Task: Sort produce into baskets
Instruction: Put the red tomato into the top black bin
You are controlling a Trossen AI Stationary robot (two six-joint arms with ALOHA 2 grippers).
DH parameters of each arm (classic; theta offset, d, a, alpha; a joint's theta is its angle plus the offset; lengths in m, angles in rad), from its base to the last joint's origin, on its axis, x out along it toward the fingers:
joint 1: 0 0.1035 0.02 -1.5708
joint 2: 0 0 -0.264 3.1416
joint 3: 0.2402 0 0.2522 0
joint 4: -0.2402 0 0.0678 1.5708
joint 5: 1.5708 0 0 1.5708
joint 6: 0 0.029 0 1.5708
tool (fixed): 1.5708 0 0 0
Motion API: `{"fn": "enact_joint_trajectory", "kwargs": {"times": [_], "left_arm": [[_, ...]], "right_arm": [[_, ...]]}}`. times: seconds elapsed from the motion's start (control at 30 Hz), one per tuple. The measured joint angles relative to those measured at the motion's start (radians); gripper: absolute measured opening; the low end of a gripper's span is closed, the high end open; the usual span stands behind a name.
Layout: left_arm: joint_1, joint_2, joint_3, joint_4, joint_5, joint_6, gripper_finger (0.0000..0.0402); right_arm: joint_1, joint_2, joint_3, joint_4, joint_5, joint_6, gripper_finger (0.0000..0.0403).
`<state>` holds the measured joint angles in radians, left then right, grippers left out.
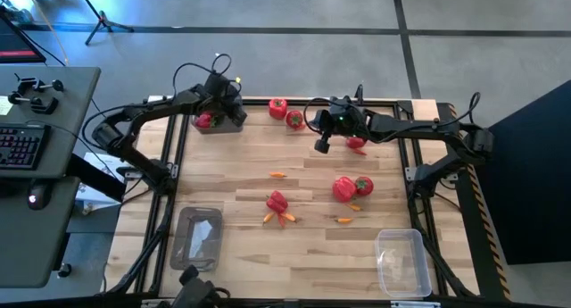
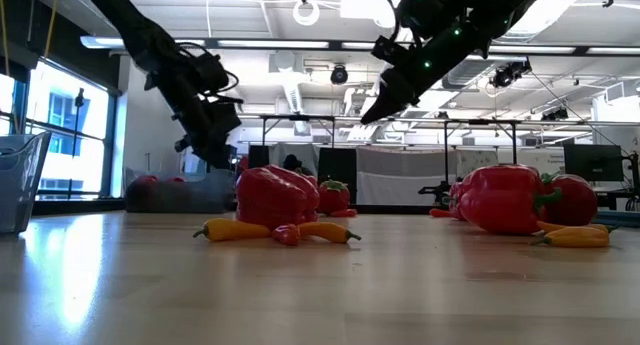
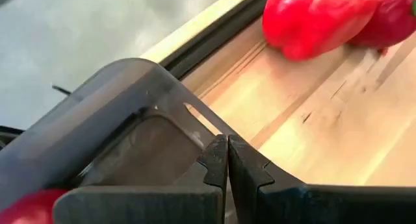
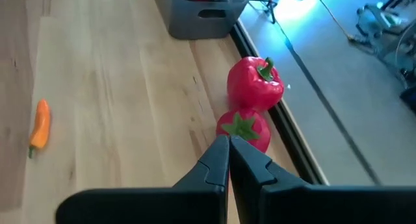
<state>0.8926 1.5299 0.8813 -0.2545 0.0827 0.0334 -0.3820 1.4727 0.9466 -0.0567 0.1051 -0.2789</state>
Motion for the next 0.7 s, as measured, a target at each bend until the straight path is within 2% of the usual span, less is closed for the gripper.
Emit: {"fn": "enact_joint_trajectory", "kwargs": {"times": [0.17, 0.3, 0.47, 0.57, 0.7], "left_arm": [[0.000, -0.081, -0.077, 0.087, -0.001, -0.003, 0.0000], [-0.022, -0.168, -0.139, 0.177, 0.001, -0.001, 0.0000], [-0.056, -0.276, -0.201, 0.269, 0.001, 0.037, 0.0000], [-0.068, -0.320, -0.217, 0.275, 0.002, 0.048, 0.0000], [-0.075, -0.353, -0.236, 0.276, 0.001, 0.048, 0.0000]], "right_arm": [[0.000, 0.032, 0.000, 0.026, 0.000, 0.072, 0.0013], [0.000, 0.093, 0.000, 0.082, 0.000, 0.071, 0.0055], [-0.011, 0.173, 0.029, 0.109, 0.031, 0.114, 0.0151], [-0.013, 0.237, 0.102, 0.037, 0.107, 0.149, 0.0222], [-0.015, 0.350, 0.240, -0.099, 0.151, 0.148, 0.0305]]}}
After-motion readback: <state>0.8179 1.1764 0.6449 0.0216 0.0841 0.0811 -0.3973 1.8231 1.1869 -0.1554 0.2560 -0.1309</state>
